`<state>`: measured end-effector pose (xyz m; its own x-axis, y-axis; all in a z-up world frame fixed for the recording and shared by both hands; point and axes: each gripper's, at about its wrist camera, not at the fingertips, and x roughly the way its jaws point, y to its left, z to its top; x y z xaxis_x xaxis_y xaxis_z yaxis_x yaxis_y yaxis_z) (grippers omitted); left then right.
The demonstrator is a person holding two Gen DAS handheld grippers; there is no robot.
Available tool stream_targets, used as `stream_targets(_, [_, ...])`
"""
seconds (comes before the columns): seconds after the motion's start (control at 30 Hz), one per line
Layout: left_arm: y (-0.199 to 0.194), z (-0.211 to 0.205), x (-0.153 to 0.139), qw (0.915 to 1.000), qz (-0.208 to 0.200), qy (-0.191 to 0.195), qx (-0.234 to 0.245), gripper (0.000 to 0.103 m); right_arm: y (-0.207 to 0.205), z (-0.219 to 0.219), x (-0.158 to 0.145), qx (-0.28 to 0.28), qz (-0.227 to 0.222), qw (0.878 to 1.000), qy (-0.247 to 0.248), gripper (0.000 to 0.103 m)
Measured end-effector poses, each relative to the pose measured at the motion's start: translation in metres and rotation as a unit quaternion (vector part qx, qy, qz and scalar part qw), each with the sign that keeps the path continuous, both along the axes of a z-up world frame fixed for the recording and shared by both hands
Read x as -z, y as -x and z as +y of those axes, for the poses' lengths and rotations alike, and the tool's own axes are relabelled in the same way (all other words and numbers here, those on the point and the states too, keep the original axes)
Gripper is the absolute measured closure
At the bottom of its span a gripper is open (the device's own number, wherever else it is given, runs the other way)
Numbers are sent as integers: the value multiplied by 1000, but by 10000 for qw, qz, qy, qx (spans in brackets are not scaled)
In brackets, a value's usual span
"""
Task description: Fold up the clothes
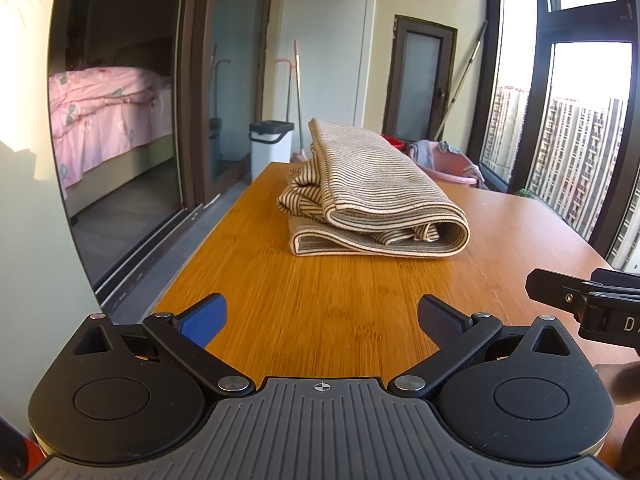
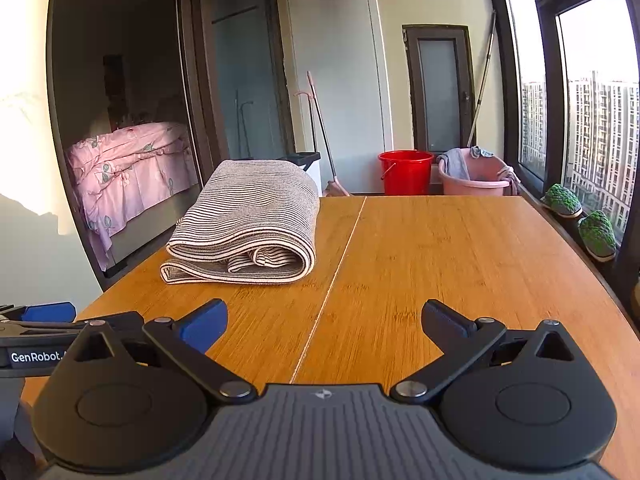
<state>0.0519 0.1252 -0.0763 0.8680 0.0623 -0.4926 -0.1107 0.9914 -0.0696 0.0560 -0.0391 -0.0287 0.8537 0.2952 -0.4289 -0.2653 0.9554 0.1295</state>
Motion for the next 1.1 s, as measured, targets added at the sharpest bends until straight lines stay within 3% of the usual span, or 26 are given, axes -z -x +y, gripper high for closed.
stream_targets(1.1, [-2, -4, 0, 10000, 61, 55, 1, 0, 2, 1, 1, 15, 21, 10000, -13, 0])
